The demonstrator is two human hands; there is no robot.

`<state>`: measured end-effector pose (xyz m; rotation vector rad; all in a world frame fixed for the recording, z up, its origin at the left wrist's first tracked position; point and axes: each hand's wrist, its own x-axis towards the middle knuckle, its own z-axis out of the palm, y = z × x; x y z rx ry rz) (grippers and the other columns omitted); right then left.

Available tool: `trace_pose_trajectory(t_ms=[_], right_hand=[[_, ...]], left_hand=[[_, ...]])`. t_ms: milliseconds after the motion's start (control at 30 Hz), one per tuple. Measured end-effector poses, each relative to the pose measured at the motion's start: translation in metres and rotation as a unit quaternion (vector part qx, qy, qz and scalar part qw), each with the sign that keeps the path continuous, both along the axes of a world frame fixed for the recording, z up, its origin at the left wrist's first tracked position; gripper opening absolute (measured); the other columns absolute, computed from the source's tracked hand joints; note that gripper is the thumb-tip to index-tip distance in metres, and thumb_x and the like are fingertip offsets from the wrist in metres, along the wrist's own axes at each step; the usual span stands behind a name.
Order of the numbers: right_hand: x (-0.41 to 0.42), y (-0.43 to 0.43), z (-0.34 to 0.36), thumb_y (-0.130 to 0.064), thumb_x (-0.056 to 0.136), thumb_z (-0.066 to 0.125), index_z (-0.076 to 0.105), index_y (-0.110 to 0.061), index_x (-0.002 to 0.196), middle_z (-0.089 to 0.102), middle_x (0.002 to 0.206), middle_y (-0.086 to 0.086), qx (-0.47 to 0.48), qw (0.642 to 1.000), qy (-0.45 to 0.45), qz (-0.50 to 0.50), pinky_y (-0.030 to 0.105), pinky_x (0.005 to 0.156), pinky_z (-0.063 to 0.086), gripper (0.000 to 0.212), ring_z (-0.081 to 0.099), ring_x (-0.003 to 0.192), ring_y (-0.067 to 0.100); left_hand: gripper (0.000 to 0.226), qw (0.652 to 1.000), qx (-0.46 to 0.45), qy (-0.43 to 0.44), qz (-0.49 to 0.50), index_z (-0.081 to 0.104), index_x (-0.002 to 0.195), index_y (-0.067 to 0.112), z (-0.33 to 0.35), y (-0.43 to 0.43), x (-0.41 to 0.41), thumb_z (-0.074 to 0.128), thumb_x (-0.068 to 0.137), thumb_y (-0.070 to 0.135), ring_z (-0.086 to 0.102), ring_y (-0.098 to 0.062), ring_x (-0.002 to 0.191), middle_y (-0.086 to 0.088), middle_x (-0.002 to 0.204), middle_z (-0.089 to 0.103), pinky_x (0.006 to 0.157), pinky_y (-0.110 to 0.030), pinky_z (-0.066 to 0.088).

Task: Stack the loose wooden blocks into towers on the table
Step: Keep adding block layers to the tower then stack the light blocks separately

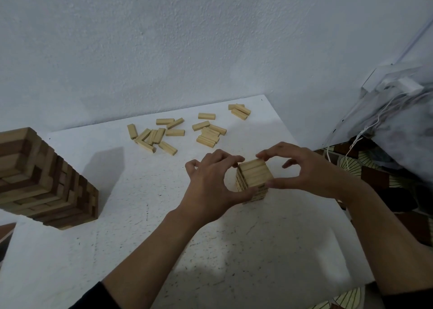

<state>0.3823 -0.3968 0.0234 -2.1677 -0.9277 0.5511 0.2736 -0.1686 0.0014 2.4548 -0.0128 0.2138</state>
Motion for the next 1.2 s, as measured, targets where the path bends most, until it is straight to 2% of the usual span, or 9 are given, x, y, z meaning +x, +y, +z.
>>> trace_pose_trajectory(t_ms=[67, 200, 300, 433, 633, 833, 967, 1067, 1200], right_hand=[[-0.003, 0.001, -0.003, -0.045, 0.082, 0.075, 0.053, -0.040, 0.138, 0.058, 0.129, -0.020, 0.016, 1.000, 0.012, -0.022, 0.038, 0.102, 0.050, 0.060, 0.052, 0.126, 0.005], [-0.030, 0.012, -0.018, -0.061, 0.094, 0.053, 0.053, -0.029, 0.141, 0.060, 0.136, -0.013, 0.184, 0.966, 0.078, -0.167, 0.045, 0.114, 0.041, 0.057, 0.051, 0.132, 0.004], [-0.055, 0.024, -0.037, -0.072, 0.093, 0.037, 0.049, -0.034, 0.144, 0.053, 0.146, -0.016, 0.241, 0.938, 0.146, -0.204, 0.045, 0.121, 0.029, 0.065, 0.040, 0.141, 0.004], [-0.076, 0.035, -0.048, -0.064, 0.100, 0.026, 0.043, -0.040, 0.148, 0.048, 0.150, -0.019, 0.274, 0.909, 0.215, -0.228, 0.039, 0.123, 0.026, 0.056, 0.038, 0.142, 0.000], [-0.079, 0.036, -0.050, -0.066, 0.094, 0.027, 0.035, -0.039, 0.153, 0.042, 0.154, -0.020, 0.270, 0.915, 0.215, -0.211, 0.031, 0.121, 0.028, 0.065, 0.036, 0.143, -0.001], [-0.082, 0.037, -0.050, -0.052, 0.104, 0.023, 0.033, -0.032, 0.154, 0.041, 0.155, -0.018, 0.277, 0.914, 0.206, -0.213, 0.031, 0.121, 0.027, 0.055, 0.033, 0.144, -0.001], [-0.082, 0.037, -0.049, -0.057, 0.099, 0.028, 0.035, -0.028, 0.154, 0.042, 0.154, -0.018, 0.287, 0.912, 0.203, -0.213, 0.034, 0.123, 0.025, 0.062, 0.033, 0.145, -0.001], [-0.081, 0.036, -0.048, -0.051, 0.104, 0.026, 0.037, -0.030, 0.153, 0.043, 0.154, -0.019, 0.292, 0.910, 0.198, -0.216, 0.037, 0.123, 0.024, 0.054, 0.033, 0.144, -0.002], [-0.076, 0.034, -0.047, -0.050, 0.104, 0.026, 0.044, -0.029, 0.149, 0.048, 0.151, -0.015, 0.302, 0.912, 0.160, -0.226, 0.040, 0.119, 0.030, 0.053, 0.036, 0.144, 0.003]], left_hand=[[0.078, 1.000, -0.015, 0.003, 0.006, 0.053, 0.138, 0.036, 0.000, -0.001, -0.003, 0.064, 0.074, 0.078, 0.041, 0.003, 0.111, 0.022, 0.117, 0.049, 0.102, -0.042, 0.026], [0.089, 0.992, -0.106, 0.045, 0.054, 0.029, 0.155, 0.036, -0.009, -0.011, -0.015, 0.042, 0.081, 0.085, 0.031, 0.002, 0.136, 0.020, 0.150, 0.038, 0.115, -0.039, 0.023], [0.080, 0.982, -0.160, 0.082, 0.056, 0.000, 0.159, 0.043, -0.017, -0.027, -0.030, 0.025, 0.090, 0.077, -0.003, 0.010, 0.148, 0.025, 0.165, 0.001, 0.125, -0.047, 0.008], [0.061, 0.980, -0.174, 0.099, 0.017, -0.027, 0.138, 0.057, -0.020, -0.052, -0.043, 0.015, 0.094, 0.065, -0.030, 0.015, 0.140, 0.039, 0.149, -0.036, 0.115, -0.037, -0.014], [0.070, 0.984, -0.157, 0.087, -0.004, -0.032, 0.145, 0.041, -0.025, -0.055, -0.042, 0.015, 0.097, 0.060, -0.032, 0.011, 0.141, 0.037, 0.148, -0.041, 0.116, -0.032, -0.010], [0.068, 0.983, -0.154, 0.091, -0.033, -0.032, 0.148, 0.038, -0.025, -0.054, -0.043, 0.020, 0.106, 0.053, -0.032, 0.009, 0.142, 0.032, 0.152, -0.038, 0.117, -0.030, -0.009], [0.069, 0.982, -0.160, 0.094, -0.038, -0.029, 0.150, 0.037, -0.024, -0.054, -0.042, 0.021, 0.105, 0.052, -0.032, 0.010, 0.142, 0.031, 0.153, -0.037, 0.117, -0.028, -0.009], [0.070, 0.981, -0.164, 0.095, -0.037, -0.030, 0.150, 0.037, -0.023, -0.054, -0.043, 0.022, 0.105, 0.052, -0.031, 0.011, 0.142, 0.030, 0.154, -0.037, 0.118, -0.028, -0.009], [0.067, 0.980, -0.171, 0.089, -0.038, -0.030, 0.147, 0.043, -0.020, -0.051, -0.045, 0.025, 0.107, 0.048, -0.025, 0.014, 0.143, 0.030, 0.156, -0.032, 0.113, -0.019, -0.010]])
